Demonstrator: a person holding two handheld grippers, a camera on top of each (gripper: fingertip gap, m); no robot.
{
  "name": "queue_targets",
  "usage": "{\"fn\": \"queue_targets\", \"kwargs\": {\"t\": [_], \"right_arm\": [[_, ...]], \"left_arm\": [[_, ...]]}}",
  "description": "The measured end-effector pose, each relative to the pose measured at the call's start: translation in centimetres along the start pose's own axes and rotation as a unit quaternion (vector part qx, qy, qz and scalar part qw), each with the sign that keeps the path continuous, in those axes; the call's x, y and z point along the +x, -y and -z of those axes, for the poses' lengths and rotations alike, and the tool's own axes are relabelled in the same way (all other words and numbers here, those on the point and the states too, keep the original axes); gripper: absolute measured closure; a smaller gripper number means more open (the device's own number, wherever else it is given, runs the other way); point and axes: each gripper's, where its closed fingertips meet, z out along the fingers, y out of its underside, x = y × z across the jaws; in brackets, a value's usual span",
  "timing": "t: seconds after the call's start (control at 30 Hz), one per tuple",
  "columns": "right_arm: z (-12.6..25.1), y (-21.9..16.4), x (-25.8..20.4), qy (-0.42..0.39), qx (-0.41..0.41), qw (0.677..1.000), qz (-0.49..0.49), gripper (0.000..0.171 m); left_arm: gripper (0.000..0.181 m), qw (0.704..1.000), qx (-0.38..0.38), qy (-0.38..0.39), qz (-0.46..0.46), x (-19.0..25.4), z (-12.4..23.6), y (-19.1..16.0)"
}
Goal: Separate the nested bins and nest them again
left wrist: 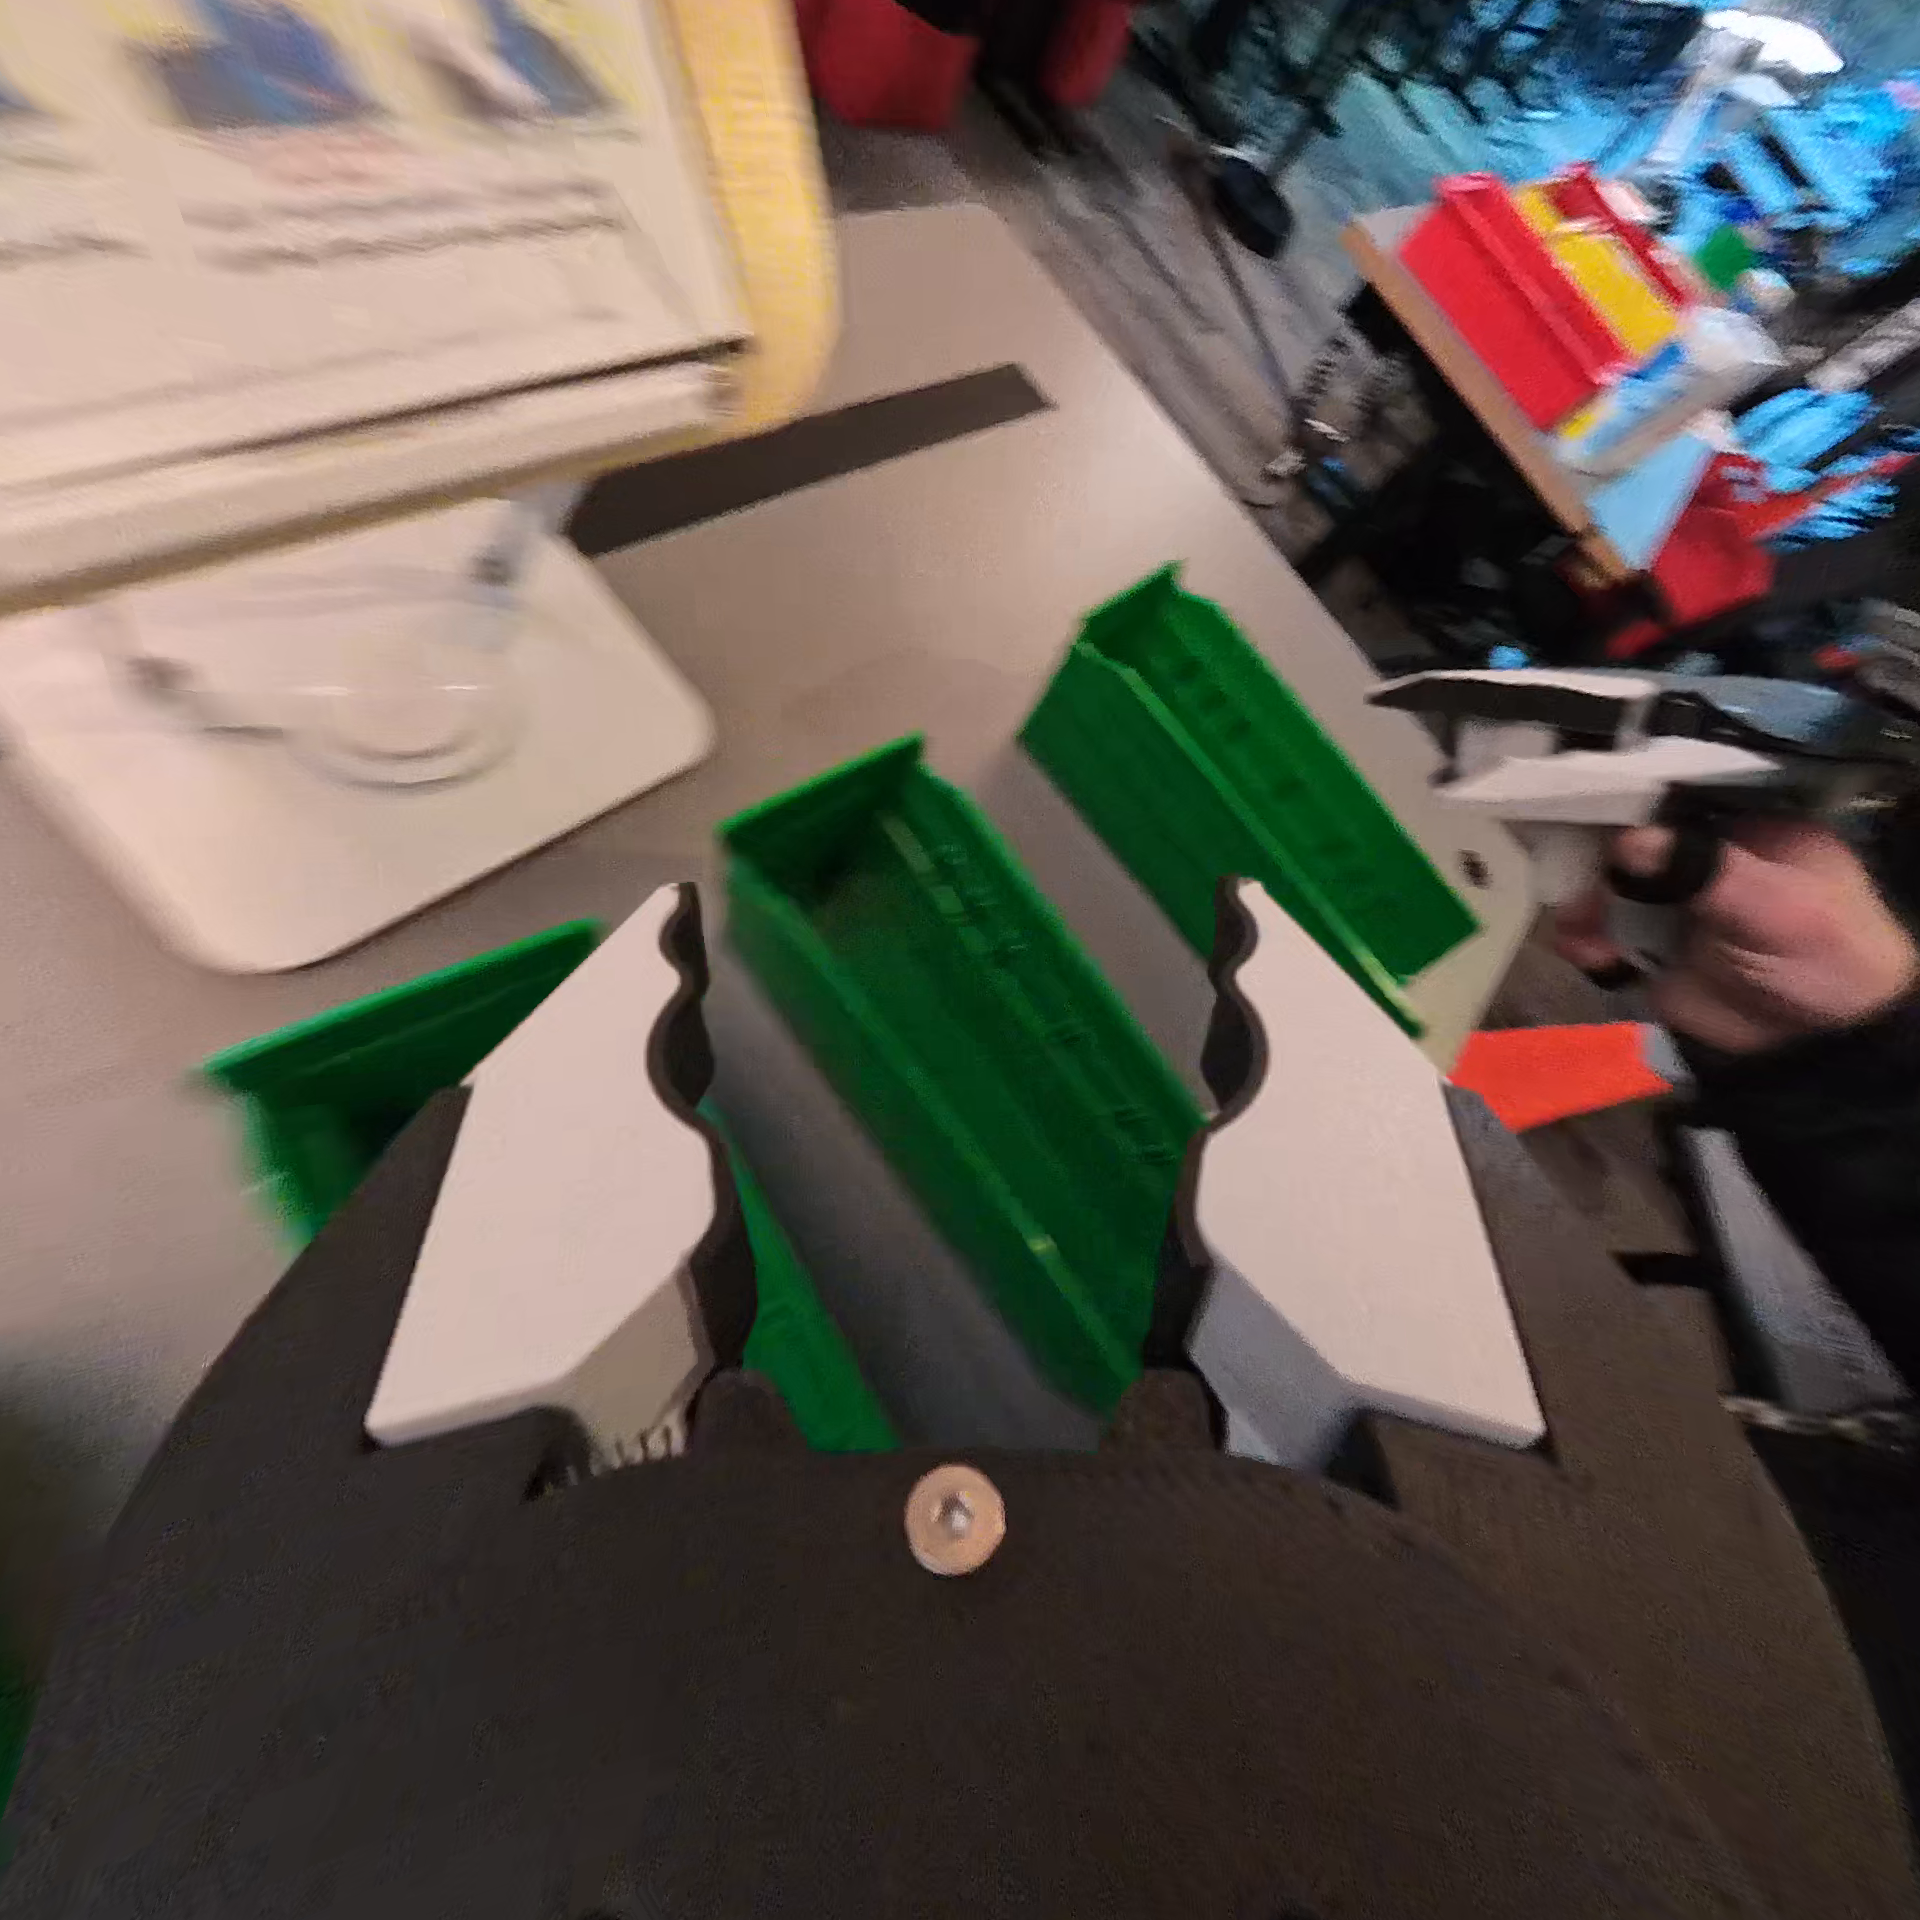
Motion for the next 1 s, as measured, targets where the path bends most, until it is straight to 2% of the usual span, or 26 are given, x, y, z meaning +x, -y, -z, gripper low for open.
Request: {"fn": "queue_targets", "kwargs": {"t": [0.1,0.2,0.3,0.47,0.57,0.87,0.9,0.93,1.0], "right_arm": [[-3.6,-2.4,-4.8,0.008,-0.065,0.998,0.025,0.048],[-7.2,-5.2,-8.7,0.008,-0.120,0.991,0.049,0.028],[-10.6,-7.7,-10.8,-0.009,-0.154,0.985,0.082,0.020],[-14.6,-11.1,-10.5,-0.067,-0.221,0.956,0.182,0.016],[-14.8,-11.6,-9.5,-0.076,-0.253,0.941,0.210,0.021],[-12.4,-11.5,-6.7,-0.074,-0.324,0.907,0.259,0.032],[-12.4,-11.5,-6.8,-0.080,-0.322,0.913,0.237,0.029],[-12.5,-11.4,-6.9,-0.086,-0.318,0.920,0.211,0.018],[-12.6,-11.2,-6.8,-0.110,-0.310,0.925,0.189,0.017]], "left_arm": [[0.085,0.995,-0.008,0.098,-0.010,-6.3,4.5,-1.1],[0.085,0.989,-0.019,0.148,-0.001,-10.2,7.7,-2.8],[0.086,0.986,-0.020,0.162,0.023,-12.1,9.2,-4.5],[0.087,0.987,-0.029,0.151,0.048,-13.2,9.3,-6.8],[0.087,0.987,-0.042,0.153,0.036,-13.5,9.3,-7.6],[0.088,0.988,-0.055,0.141,0.042,-14.3,9.5,-9.4],[0.089,0.988,-0.055,0.141,0.042,-14.5,9.5,-9.4],[0.089,0.988,-0.054,0.141,0.043,-14.6,9.6,-9.4],[0.089,0.988,-0.053,0.140,0.045,-14.9,9.7,-9.3]]}}
